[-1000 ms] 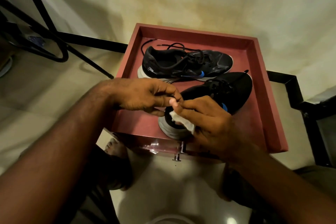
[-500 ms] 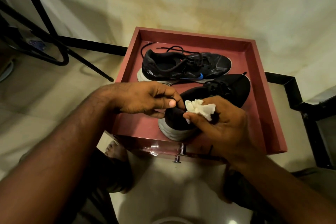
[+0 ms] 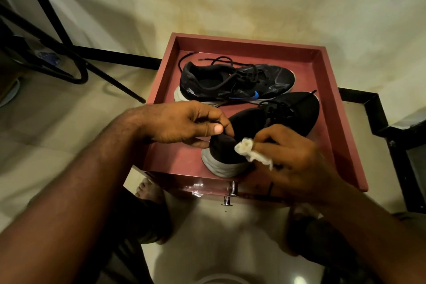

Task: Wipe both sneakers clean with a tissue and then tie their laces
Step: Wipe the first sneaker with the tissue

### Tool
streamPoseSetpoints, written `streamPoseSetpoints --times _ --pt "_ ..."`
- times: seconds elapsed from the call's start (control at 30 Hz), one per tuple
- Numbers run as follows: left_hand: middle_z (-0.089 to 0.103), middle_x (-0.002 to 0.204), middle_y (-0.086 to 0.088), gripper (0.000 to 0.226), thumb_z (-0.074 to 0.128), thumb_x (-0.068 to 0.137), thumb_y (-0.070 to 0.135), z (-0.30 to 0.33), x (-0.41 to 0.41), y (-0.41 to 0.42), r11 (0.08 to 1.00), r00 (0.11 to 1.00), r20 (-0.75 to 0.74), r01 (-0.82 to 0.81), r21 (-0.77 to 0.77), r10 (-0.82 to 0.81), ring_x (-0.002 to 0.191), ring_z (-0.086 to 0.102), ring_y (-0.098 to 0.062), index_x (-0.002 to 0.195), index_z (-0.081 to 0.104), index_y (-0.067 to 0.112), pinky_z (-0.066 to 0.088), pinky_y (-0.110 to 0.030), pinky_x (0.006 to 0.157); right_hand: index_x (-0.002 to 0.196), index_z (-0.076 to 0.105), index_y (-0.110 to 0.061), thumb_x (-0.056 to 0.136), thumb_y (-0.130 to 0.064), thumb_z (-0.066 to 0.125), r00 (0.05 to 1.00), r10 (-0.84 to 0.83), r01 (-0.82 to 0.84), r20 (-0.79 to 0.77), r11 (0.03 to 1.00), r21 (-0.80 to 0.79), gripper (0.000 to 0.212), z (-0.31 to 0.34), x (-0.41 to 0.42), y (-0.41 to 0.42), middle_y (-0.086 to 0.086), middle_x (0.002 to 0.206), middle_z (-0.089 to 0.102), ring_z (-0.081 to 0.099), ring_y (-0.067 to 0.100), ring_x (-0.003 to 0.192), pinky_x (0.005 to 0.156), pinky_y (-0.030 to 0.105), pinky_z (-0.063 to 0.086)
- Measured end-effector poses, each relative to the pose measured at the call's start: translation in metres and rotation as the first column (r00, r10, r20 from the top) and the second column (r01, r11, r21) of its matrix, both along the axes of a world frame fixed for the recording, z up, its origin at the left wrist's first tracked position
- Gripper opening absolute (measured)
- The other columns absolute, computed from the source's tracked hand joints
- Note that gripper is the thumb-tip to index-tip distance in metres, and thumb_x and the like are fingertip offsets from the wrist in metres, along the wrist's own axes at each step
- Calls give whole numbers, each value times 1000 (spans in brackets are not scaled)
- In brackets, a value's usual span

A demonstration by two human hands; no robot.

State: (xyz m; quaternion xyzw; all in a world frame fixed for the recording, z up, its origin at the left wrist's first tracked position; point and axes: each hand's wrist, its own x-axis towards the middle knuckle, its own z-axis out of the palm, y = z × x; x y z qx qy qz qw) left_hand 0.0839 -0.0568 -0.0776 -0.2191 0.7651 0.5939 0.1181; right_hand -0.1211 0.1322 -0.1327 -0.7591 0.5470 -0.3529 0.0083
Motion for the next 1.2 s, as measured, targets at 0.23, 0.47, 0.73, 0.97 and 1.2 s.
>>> streamPoseSetpoints --times 0.23,0.47,0.73,0.97,1.2 --pt "70 124 8 24 53 106 24 -2 0 -1 1000 1000 5 8 -13 -8 125 64 -13 121 71 27 55 -47 105 120 75 -5 88 5 77 919 -152 163 363 987 1 33 14 10 -6 10 104 72 73 21 94 76 38 59" --pt "68 120 -6 20 54 105 23 0 0 0 999 999 -6 42 -35 -42 121 63 -34 116 71 24 54 -56 103 134 64 3 96 -9 73 1000 22 -23 -15 999 -37 42 -5 31 -15 19 111 65 64 27 99 85 32 55" --pt "64 125 -20 29 53 106 15 -2 2 -2 998 999 8 45 47 -45 118 63 -22 129 68 24 51 -52 107 97 79 3 94 -11 78 999 -26 29 25 993 -115 15 0 30 -17 11 89 70 67 23 76 68 37 56" --pt "63 101 -13 34 62 102 9 0 4 -6 999 999 -24 46 18 -45 89 59 -26 129 68 28 51 -43 96 98 80 -3 84 -11 87 933 -133 148 334 989 -21 18 -1 27 -10 6 94 73 70 17 85 74 34 56" --pt "71 111 -4 32 64 101 12 -2 5 -6 995 996 -15 85 -44 -86 103 61 -45 127 68 30 52 -58 102 112 76 3 89 -14 82 997 -46 49 68 998 -47 29 -12 30 -13 12 101 69 66 27 87 75 39 55"
